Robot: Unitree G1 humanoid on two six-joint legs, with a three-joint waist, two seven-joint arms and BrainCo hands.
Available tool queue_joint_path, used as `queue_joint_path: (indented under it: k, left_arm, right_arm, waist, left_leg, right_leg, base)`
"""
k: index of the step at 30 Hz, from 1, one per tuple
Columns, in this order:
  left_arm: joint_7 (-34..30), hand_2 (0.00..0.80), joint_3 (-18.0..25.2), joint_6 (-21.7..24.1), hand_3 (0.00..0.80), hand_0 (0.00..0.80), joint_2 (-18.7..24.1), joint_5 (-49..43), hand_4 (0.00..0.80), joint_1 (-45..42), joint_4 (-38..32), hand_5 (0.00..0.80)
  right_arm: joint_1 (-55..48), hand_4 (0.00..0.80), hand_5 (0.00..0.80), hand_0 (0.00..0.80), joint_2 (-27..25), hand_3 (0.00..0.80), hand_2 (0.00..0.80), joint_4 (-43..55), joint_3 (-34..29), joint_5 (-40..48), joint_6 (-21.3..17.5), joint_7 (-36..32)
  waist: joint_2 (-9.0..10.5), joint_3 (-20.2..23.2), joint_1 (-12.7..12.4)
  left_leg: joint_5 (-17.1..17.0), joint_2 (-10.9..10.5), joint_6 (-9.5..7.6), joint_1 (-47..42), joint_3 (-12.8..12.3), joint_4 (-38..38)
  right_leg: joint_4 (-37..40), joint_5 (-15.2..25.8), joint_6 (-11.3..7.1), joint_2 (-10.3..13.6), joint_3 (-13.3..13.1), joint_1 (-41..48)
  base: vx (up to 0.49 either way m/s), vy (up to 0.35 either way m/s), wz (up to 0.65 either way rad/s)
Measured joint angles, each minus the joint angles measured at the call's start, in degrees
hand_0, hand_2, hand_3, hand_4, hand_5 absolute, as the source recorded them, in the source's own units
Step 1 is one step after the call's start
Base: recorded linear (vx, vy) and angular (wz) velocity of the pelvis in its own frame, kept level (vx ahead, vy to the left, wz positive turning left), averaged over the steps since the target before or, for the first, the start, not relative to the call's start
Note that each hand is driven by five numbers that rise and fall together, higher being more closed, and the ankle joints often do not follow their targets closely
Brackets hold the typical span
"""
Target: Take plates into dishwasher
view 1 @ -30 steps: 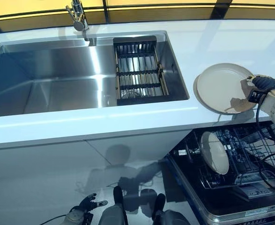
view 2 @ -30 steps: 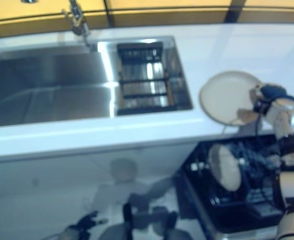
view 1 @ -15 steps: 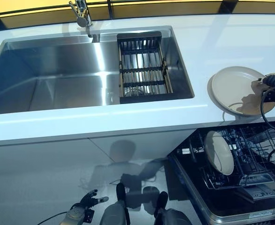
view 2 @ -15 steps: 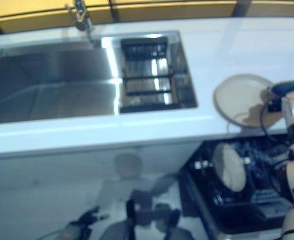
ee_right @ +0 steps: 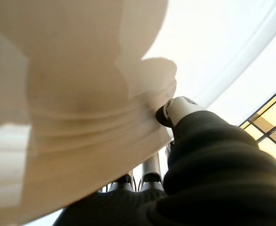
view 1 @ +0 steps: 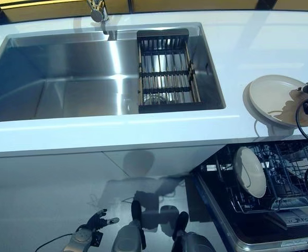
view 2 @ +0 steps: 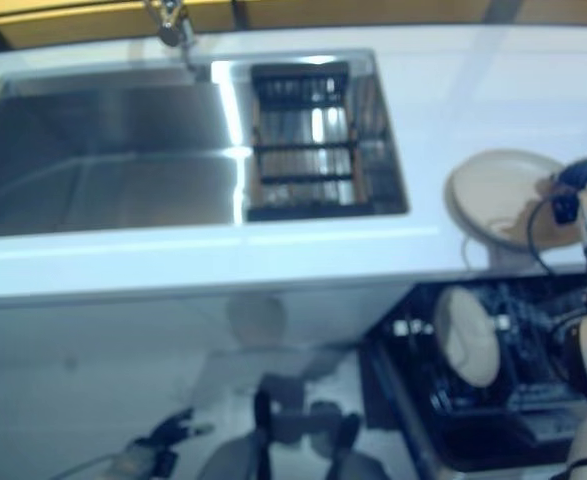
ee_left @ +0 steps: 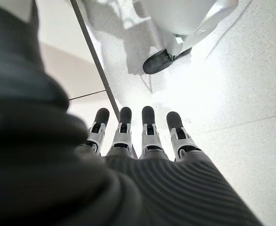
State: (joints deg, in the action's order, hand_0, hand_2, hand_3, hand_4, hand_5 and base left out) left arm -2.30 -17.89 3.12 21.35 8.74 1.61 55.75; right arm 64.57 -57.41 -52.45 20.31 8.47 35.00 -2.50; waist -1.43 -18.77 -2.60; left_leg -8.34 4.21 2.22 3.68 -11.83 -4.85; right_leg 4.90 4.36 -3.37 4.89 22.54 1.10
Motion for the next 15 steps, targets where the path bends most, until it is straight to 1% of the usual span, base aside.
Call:
queue_joint_path:
  k: [5, 7, 8, 9, 10, 11, 12, 15]
  left_arm:
    - [0.01, 0.0, 0.0, -0.01, 0.0, 0.0, 0.0, 0.04, 0.0, 0.04, -0.37, 0.0]
    - [0.0, 0.0, 0.0, -0.01, 0.0, 0.0, 0.0, 0.05, 0.0, 0.03, -0.38, 0.0]
    - [0.01, 0.0, 0.0, -0.01, 0.0, 0.0, 0.0, 0.05, 0.0, 0.03, -0.38, 0.0]
    - [0.01, 0.0, 0.0, -0.01, 0.0, 0.0, 0.0, 0.06, 0.0, 0.03, -0.38, 0.0]
    - [0.02, 0.0, 0.0, 0.0, 0.0, 0.0, 0.0, 0.06, 0.0, 0.03, -0.38, 0.0]
    - [0.01, 0.0, 0.0, 0.0, 0.0, 0.0, 0.0, 0.05, 0.0, 0.03, -0.39, 0.0]
    - [0.02, 0.0, 0.0, 0.0, 0.0, 0.0, 0.0, 0.06, 0.0, 0.03, -0.39, 0.0]
    - [0.03, 0.0, 0.0, 0.0, 0.0, 0.0, 0.0, 0.07, 0.0, 0.03, -0.4, 0.0]
  right_arm:
    - [-0.01, 0.8, 0.8, 0.8, 0.24, 0.8, 0.8, 0.29, 0.01, 0.03, -0.4, 0.47]
    - [-0.01, 0.709, 0.709, 0.709, 0.29, 0.709, 0.709, 0.29, 0.01, 0.03, -0.54, 0.53]
    - [-0.01, 0.546, 0.546, 0.546, 0.29, 0.546, 0.546, 0.29, 0.01, 0.03, -0.55, 0.55]
    - [-0.01, 0.317, 0.317, 0.317, 0.3, 0.317, 0.317, 0.28, 0.0, 0.03, -0.57, 0.57]
    - [-0.04, 0.154, 0.154, 0.154, 0.31, 0.154, 0.154, 0.24, 0.01, 0.03, -0.63, 0.62]
    - [-0.07, 0.041, 0.041, 0.041, 0.34, 0.041, 0.041, 0.23, 0.0, 0.04, -0.8, 0.81]
    - [-0.17, 0.0, 0.0, 0.0, 0.39, 0.0, 0.0, 0.17, -0.01, 0.03, -0.95, 1.08]
    - [-0.26, 0.0, 0.0, 0.0, 0.48, 0.0, 0.0, 0.16, -0.05, 0.03, -1.07, 1.66]
  waist:
    - [-0.01, -0.01, -0.02]
    - [-0.01, -0.02, -0.02]
    - [-0.01, -0.02, -0.02]
    - [-0.01, -0.02, -0.02]
    - [-0.02, -0.02, -0.01]
    - [-0.03, -0.03, -0.01]
    - [-0.05, -0.04, -0.01]
    - [-0.07, -0.05, -0.01]
  left_leg:
    - [0.0, 0.03, -0.01, 0.06, -0.45, -0.01]
    - [-0.01, 0.05, -0.01, 0.07, -0.5, 0.0]
    - [-0.01, 0.05, -0.01, 0.07, -0.51, 0.0]
    - [-0.01, 0.05, -0.01, 0.06, -0.51, 0.0]
    - [-0.01, 0.05, -0.01, 0.06, -0.52, 0.0]
    - [-0.01, 0.05, -0.01, 0.06, -0.52, 0.0]
    - [-0.01, 0.05, -0.01, 0.06, -0.56, 0.0]
    - [-0.01, 0.04, -0.02, 0.07, -0.58, 0.0]
  right_leg:
    - [0.01, 0.13, 0.17, 0.02, -0.13, -0.25]
    - [0.01, 0.14, 0.18, 0.03, -0.15, -0.28]
    - [0.01, 0.14, 0.18, 0.03, -0.15, -0.28]
    - [0.0, 0.15, 0.19, 0.03, -0.15, -0.29]
    - [0.01, 0.15, 0.19, 0.04, -0.15, -0.29]
    - [0.01, 0.15, 0.19, 0.05, -0.15, -0.29]
    - [0.01, 0.15, 0.2, 0.05, -0.15, -0.28]
    - [0.0, 0.16, 0.21, 0.04, -0.15, -0.29]
  base:
    - [-0.001, 0.0, -0.02]
    - [0.0, 0.0, 0.0]
    - [0.0, 0.0, 0.0]
    - [0.0, 0.0, 0.0]
    - [0.0, 0.0, 0.0]
    - [0.0, 0.0, 0.0]
    - [0.0, 0.0, 0.0]
    - [0.0, 0.0, 0.0]
